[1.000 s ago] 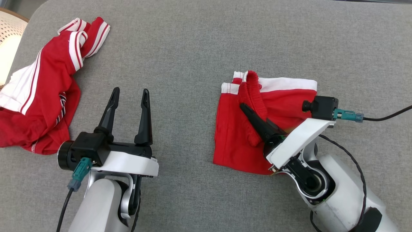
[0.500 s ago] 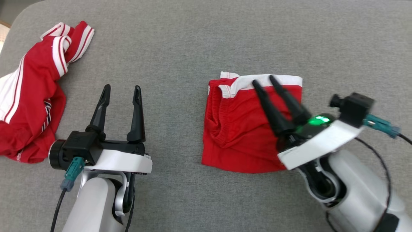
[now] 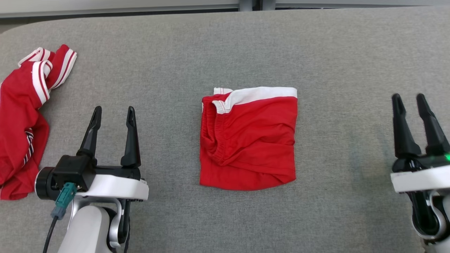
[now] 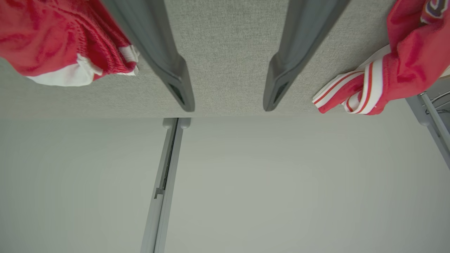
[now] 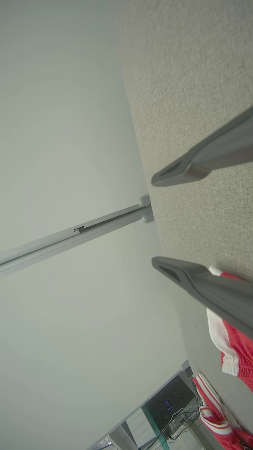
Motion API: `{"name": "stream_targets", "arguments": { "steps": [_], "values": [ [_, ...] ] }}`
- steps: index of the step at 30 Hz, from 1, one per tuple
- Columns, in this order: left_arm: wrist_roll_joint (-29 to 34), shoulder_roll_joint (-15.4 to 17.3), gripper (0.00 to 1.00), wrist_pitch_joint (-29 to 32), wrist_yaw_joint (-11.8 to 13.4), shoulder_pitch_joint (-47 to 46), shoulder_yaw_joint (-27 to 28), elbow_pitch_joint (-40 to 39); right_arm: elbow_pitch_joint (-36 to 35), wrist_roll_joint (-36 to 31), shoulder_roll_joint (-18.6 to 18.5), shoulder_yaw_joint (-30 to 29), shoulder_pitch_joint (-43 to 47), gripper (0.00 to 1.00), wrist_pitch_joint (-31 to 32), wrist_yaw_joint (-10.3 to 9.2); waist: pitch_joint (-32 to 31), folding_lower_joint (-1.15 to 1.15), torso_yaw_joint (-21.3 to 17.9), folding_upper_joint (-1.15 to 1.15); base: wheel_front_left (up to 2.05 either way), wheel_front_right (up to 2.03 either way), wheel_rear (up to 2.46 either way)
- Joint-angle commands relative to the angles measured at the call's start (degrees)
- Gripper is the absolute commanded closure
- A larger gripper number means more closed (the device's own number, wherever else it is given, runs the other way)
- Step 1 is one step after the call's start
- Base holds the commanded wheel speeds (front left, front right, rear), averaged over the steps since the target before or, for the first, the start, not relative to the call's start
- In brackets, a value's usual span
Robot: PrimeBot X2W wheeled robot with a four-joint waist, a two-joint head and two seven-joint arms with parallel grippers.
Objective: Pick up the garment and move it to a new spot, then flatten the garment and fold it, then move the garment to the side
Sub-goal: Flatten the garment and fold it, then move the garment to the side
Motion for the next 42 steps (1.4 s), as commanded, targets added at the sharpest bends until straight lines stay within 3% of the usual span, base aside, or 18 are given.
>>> {"name": "stream_targets", "arguments": {
  "steps": [1, 10, 21, 32, 42],
  "values": [
    [-0.2, 0.6, 0.00, -0.1, 0.3, 0.8, 0.4, -0.2, -0.9, -2.1, 0.4, -2.4, 2.3, 0.00, 0.5, 0.00, -1.0, 0.00, -0.9, 0.00, 0.00, 0.00, 0.00],
    [-0.9, 1.9, 0.00, 1.3, 0.2, 4.5, 0.2, -1.6, -6.6, -11.9, 3.7, -9.0, 8.7, 0.00, 3.9, 0.00, -4.9, 0.00, -2.6, 0.00, 0.00, 0.00, 0.00],
    [-0.8, 3.3, 0.00, 3.2, 0.8, 10.8, -0.6, -2.9, -10.7, -19.6, 5.1, -9.6, 14.8, 0.00, 9.6, 0.00, -12.0, 0.00, -3.3, 0.00, 0.00, 0.00, 0.00],
    [-1.6, 3.9, 0.00, 5.3, 1.5, 16.7, -1.3, -4.1, -12.8, -21.7, 6.5, -10.3, 20.3, 0.00, 12.0, 0.00, -17.2, 0.00, -3.1, 0.00, 0.00, 0.00, 0.00],
    [-2.4, 3.9, 0.00, 5.3, 2.1, 16.9, -1.0, -4.0, -13.8, -22.2, 7.1, -10.6, 21.3, 0.00, 13.2, 0.00, -18.1, 0.00, -2.8, 0.00, 0.00, 0.00, 0.00]
  ]
}}
